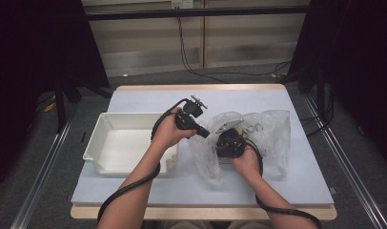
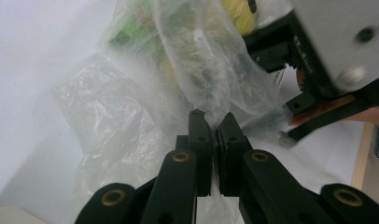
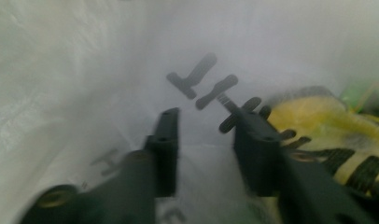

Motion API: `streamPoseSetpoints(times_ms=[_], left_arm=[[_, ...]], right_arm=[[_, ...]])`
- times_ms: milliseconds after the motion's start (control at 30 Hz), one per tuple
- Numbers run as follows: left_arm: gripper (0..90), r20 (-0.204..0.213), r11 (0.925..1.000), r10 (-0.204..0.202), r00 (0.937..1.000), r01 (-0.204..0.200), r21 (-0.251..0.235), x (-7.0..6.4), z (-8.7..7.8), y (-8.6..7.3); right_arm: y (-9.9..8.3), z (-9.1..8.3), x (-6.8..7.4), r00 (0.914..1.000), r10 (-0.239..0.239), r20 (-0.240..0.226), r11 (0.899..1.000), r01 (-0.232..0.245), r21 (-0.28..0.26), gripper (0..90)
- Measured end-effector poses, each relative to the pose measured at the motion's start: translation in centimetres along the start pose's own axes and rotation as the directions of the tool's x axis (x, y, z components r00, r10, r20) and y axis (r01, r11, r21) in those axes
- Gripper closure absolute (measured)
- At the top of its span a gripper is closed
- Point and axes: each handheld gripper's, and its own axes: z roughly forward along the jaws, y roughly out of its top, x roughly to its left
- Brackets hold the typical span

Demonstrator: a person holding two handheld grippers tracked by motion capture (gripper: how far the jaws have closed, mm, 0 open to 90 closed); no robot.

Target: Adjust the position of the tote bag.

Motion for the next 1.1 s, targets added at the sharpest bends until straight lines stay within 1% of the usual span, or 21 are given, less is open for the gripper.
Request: streamPoseSetpoints(times_ms=[33, 67, 100, 133, 167, 200, 333, 433, 467, 533, 600, 633, 667, 700, 767, 800, 933, 967, 1033, 1067, 1100], left_arm=[[86.7, -0.004, 0.9999, 0.004, 1.0, -0.004, 0.012, 0.1, -0.1, 0.1], [86.8, -0.01, 1.0, -0.001, 0.9999, 0.001, 0.006, 0.3, 0.0, 0.0], [86.8, -0.01, 1.0, -0.001, 0.9999, 0.001, 0.006, 0.3, 0.0, 0.0], [86.8, -0.012, 1.0, -0.009, 0.9999, 0.009, 0.0, 0.4, 0.0, 0.0], [86.9, -0.015, 0.9999, -0.01, 0.9998, 0.01, 0.005, 0.6, -0.1, 0.0], [86.9, -0.017, 0.9998, -0.004, 0.9998, 0.005, 0.021, 0.8, -0.2, 0.0], [87.2, -0.028, 0.9997, -0.021, 0.9994, 0.022, 0.015, 1.2, -0.1, -0.2], [87.3, -0.031, 0.9995, -0.027, 0.9992, 0.028, 0.016, 1.5, -0.2, -0.2], [87.3, -0.031, 0.9992, -0.024, 0.9992, 0.025, 0.032, 1.6, -0.4, -0.2], [87.4, -0.034, 0.9995, -0.027, 0.999, 0.028, 0.013, 1.6, -0.2, -0.2], [87.5, -0.034, 0.9993, -0.012, 0.9994, 0.013, 0.035, 1.5, -0.1, 0.0], [87.5, -0.038, 0.9996, -0.017, 0.9991, 0.018, 0.023, 1.4, 0.2, 0.0], [87.5, -0.035, 0.9994, -0.01, 0.9993, 0.011, 0.032, 1.5, 0.3, 0.0], [87.6, -0.03, 0.9992, -0.02, 0.9994, 0.021, 0.033, 1.5, 0.5, 0.1], [87.6, -0.016, 0.9985, -0.009, 0.9998, 0.01, 0.054, 1.7, 0.6, 0.1], [87.7, -0.023, 0.9986, -0.014, 0.9996, 0.015, 0.05, 1.7, 0.7, 0.0], [87.8, -0.027, 0.9988, -0.027, 0.9993, 0.028, 0.04, 1.9, 0.5, -0.4], [87.8, -0.026, 0.9985, -0.024, 0.9994, 0.025, 0.049, 1.9, 0.3, -0.5], [87.8, -0.027, 0.9988, -0.033, 0.9991, 0.034, 0.035, 1.9, 0.2, -0.8], [87.8, -0.027, 0.9988, -0.031, 0.9992, 0.032, 0.037, 2.0, 0.1, -0.9], [87.8, -0.026, 0.9987, -0.038, 0.9989, 0.039, 0.033, 2.0, 0.0, -1.1]], right_arm=[[0.0, 0.0, 0.0, 1.0, 0.0, 0.0, 1.0, 0.0, 0.0, 72.4], [-0.4, 0.4, 0.0, 1.0, -0.009, -0.003, 0.999, 0.009, 0.034, 86.1], [-0.7, 0.5, 0.1, 0.9999, -0.012, -0.011, 1.0, 0.012, 0.022, 90.0], [-0.7, 0.5, 0.1, 0.9999, -0.012, -0.011, 1.0, 0.012, 0.022, 90.0], [-1.0, 0.3, 0.1, 0.9997, 0.013, -0.022, 1.0, -0.012, 0.015, 90.0], [-1.0, 0.3, 0.1, 0.9997, 0.013, -0.022, 1.0, -0.012, 0.015, 90.0], [-1.9, -0.4, 0.6, 0.9976, 0.042, -0.054, 0.999, -0.041, 0.011, 90.0], [-3.4, -1.5, 1.1, 0.996, 0.042, -0.078, 0.999, -0.043, -0.001, 90.0], [-3.8, -1.8, 1.3, 0.9956, 0.039, -0.086, 0.999, -0.038, 0.004, 90.0], [-4.1, -2.1, 1.5, 0.9956, 0.03, -0.089, 1.0, -0.03, -0.001, 90.0], [-4.7, -2.6, 1.7, 0.9947, 0.028, -0.099, 1.0, -0.028, -0.001, 90.0], [-5.1, -2.9, 1.8, 0.9944, 0.027, -0.103, 1.0, -0.027, -0.004, 90.0], [-5.4, -3.2, 2.0, 0.9942, 0.025, -0.104, 1.0, -0.025, 0.002, 90.0], [-5.4, -3.3, 2.1, 0.9948, 0.028, -0.098, 1.0, -0.028, 0.001, 90.0], [-5.4, -3.5, 2.1, 0.9964, 0.012, -0.083, 1.0, -0.012, -0.001, 90.0], [-5.1, -3.7, 1.9, 0.9967, 0.02, -0.079, 0.999, -0.023, -0.031, 90.0], [-4.2, -4.3, 1.5, 0.9972, 0.03, -0.069, 0.997, -0.035, -0.073, 90.0], [-3.8, -4.4, 1.4, 0.9974, 0.031, -0.066, 0.996, -0.036, -0.081, 88.5], [-2.8, -4.6, 1.2, 0.9984, 0.03, -0.048, 0.995, -0.034, -0.094, 82.7], [-2.1, -4.7, 1.1, 0.9998, 0.014, -0.017, 0.994, -0.016, -0.109, 73.7], [-2.1, -4.7, 1.1, 0.9998, 0.014, -0.017, 0.994, -0.016, -0.109, 73.7]])
